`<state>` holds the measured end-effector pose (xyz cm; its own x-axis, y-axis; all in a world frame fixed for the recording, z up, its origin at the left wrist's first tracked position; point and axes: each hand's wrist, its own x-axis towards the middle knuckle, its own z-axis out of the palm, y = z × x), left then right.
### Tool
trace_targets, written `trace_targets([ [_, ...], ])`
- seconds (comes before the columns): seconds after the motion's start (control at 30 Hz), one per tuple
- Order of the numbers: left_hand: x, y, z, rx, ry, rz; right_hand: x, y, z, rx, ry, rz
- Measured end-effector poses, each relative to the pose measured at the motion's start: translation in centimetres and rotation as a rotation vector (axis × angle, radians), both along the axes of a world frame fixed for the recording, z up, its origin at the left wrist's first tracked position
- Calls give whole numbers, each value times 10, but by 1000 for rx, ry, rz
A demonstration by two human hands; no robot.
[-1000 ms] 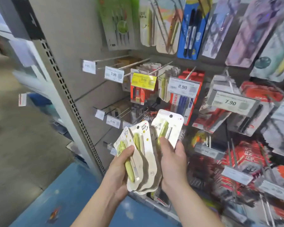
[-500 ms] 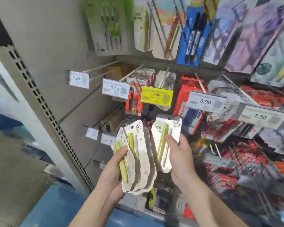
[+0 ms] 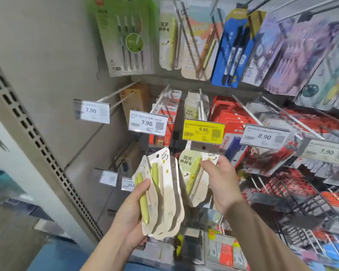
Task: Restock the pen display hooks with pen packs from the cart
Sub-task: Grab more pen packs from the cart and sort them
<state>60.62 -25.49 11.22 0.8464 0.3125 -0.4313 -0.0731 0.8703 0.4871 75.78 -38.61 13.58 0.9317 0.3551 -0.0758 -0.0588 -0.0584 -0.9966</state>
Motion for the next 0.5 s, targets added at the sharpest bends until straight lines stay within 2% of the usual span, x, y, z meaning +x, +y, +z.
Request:
trace_targets([
  [0.13, 0, 4, 2, 23, -4, 22, 7, 6, 8, 48, -17, -1],
  [0.27, 1, 9, 3, 72, -3, 34, 7, 8, 18, 101, -133, 51],
  [0.5, -2, 13, -1, 41, -32, 10, 12, 17, 30, 220, -245, 67],
])
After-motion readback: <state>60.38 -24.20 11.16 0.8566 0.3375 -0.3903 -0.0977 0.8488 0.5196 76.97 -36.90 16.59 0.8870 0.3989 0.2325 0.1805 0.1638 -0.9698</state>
